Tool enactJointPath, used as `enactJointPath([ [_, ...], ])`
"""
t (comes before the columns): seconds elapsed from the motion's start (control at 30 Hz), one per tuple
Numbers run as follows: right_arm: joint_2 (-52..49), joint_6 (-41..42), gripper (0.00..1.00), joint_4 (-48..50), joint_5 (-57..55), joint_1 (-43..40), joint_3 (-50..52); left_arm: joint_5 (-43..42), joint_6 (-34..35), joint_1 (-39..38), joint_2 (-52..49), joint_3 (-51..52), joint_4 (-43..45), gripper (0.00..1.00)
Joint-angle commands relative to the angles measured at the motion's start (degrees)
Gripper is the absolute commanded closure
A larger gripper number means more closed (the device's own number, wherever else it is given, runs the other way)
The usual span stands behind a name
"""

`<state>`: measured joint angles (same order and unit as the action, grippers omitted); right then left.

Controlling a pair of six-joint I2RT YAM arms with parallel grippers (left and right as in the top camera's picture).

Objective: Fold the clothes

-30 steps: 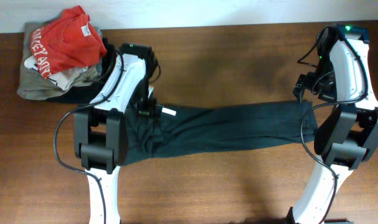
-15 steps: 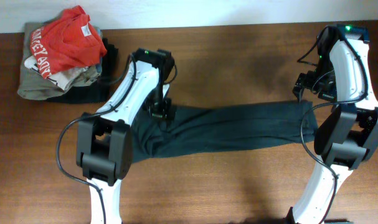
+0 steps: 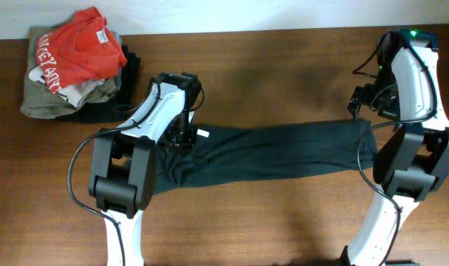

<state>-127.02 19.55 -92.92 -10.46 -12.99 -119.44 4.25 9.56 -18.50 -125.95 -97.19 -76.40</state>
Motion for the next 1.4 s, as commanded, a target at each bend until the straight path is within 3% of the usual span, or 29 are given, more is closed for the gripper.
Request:
enactJointPath([
  [0.0,1.8,0.2,0.02,0.4,-0.1,-0.2,0.2,1.7,0.3,0.5,-0.2,0.3,0.0,0.78],
  [0.1,1.8,0.2,0.02,0.4,-0.1,-0.2,0.2,4.6,1.6,1.3,-0.2,0.3,-1.2,0.82],
  [0.4,1.8,0.2,0.02,0.4,-0.1,-0.2,0.2,9.3,4.6,4.9,-0.1,0.3,-5.0,0.83],
  [0.43,1.8,0.2,0.02,0.4,-0.1,-0.2,0.2,9.3,4.5,5.2,-0.1,0.3,-5.2,0.85],
  [0.5,1.8,0.2,0.02,0.4,-0.1,-0.2,0.2,9.3,4.5,5.9,-0.1,0.3,-5.4,1.0],
  [0.9,1.8,0.2,0.02,0.7,1.4,-0.2,0.2,15.1,10.2,10.5,-0.1,0.3,-14.0,0.99],
  [0.93,1.8,0.2,0.02,0.7,2.1,-0.1,0.2,15.1,10.2,11.0,-0.1,0.4,-14.4,0.94],
  [1.0,1.8,0.2,0.02,1.0,2.5,0.0,0.2,15.0,10.2,11.9,-0.1,0.5,-15.0,0.67],
  [1.03,1.8,0.2,0.02,1.2,2.5,0.0,0.2,15.0,10.2,12.3,-0.1,0.6,-15.3,0.67],
  [1.07,1.8,0.2,0.02,1.2,2.5,0.2,0.2,15.0,10.2,12.7,-0.1,0.6,-15.9,0.56],
  [1.1,1.8,0.2,0.02,1.2,2.5,0.3,0.2,15.1,10.1,13.1,-0.1,0.6,-16.4,0.35],
  [1.17,1.8,0.2,0.02,1.2,2.5,0.8,0.2,15.1,10.1,13.7,-0.1,0.6,-16.6,0.3],
  [1.37,1.8,-2.2,0.02,1.8,2.5,3.5,0.2,18.9,13.6,15.2,2.3,-4.4,-17.5,0.32],
])
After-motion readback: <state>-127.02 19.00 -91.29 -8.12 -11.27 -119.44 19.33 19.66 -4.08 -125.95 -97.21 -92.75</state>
